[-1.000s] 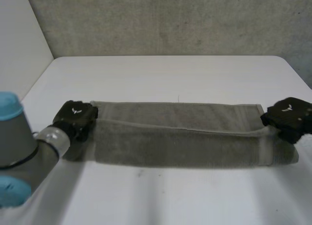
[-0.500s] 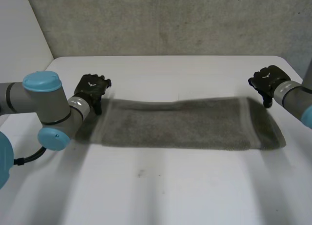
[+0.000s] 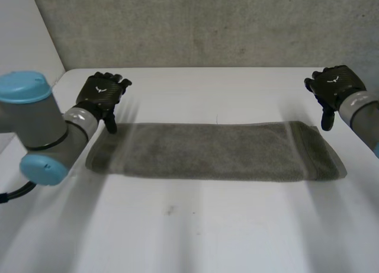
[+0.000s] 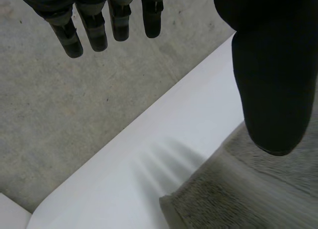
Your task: Fold the towel.
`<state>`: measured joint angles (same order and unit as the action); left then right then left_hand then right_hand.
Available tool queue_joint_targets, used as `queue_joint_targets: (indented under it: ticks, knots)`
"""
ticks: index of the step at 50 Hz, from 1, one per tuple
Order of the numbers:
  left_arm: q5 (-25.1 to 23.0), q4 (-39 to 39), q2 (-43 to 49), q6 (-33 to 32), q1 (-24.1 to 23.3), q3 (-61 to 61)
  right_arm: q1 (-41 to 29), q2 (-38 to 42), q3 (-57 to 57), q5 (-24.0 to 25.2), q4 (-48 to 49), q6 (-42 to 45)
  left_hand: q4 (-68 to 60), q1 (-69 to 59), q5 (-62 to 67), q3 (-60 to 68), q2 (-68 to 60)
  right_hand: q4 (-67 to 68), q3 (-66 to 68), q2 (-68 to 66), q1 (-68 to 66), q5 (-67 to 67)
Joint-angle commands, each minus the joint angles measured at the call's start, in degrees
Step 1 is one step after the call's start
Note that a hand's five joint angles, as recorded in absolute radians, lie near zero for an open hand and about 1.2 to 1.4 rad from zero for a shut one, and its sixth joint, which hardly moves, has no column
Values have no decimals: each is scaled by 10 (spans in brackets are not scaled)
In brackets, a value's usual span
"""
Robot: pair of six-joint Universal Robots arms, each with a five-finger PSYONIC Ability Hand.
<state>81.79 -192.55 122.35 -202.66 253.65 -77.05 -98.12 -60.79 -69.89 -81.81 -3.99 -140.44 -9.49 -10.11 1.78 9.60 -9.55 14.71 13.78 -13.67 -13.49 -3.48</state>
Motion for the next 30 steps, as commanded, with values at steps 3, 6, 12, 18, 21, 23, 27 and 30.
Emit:
queue_joint_targets:
  ticks: [3,6,12,18,21,23,27,30]
  knots:
    - [-2,-66,-137,21,3,-183,13,-130,-205,37,87,6,-5,1,-18,4,-4,-47,-38,37,35,35]
    - [-2,-88,-161,42,4,-230,37,-141,-258,51,94,7,-5,1,-18,4,-4,-47,-38,37,35,35]
    - [-3,-102,-203,96,9,-289,81,-148,-343,93,116,6,-5,1,-18,4,-4,-18,-9,7,6,6]
    - [-4,-108,-207,126,10,-302,116,-145,-390,127,176,6,-5,1,-18,4,-4,51,60,-61,-63,-63]
    - [-3,-114,-207,132,11,-305,127,-130,-399,140,204,4,-5,1,-18,4,-4,86,96,-97,-99,-99]
    - [-3,-118,-206,132,11,-307,129,-117,-400,149,217,3,-5,1,-18,4,-4,103,113,-114,-116,-116]
    - [-4,-119,-206,132,11,-312,132,-81,-393,154,236,5,-5,1,-18,4,-4,145,155,-156,-158,-158]
    - [-4,-121,-207,132,10,-315,137,-69,-388,155,237,7,-5,1,-18,4,-4,189,198,-199,-201,-201]
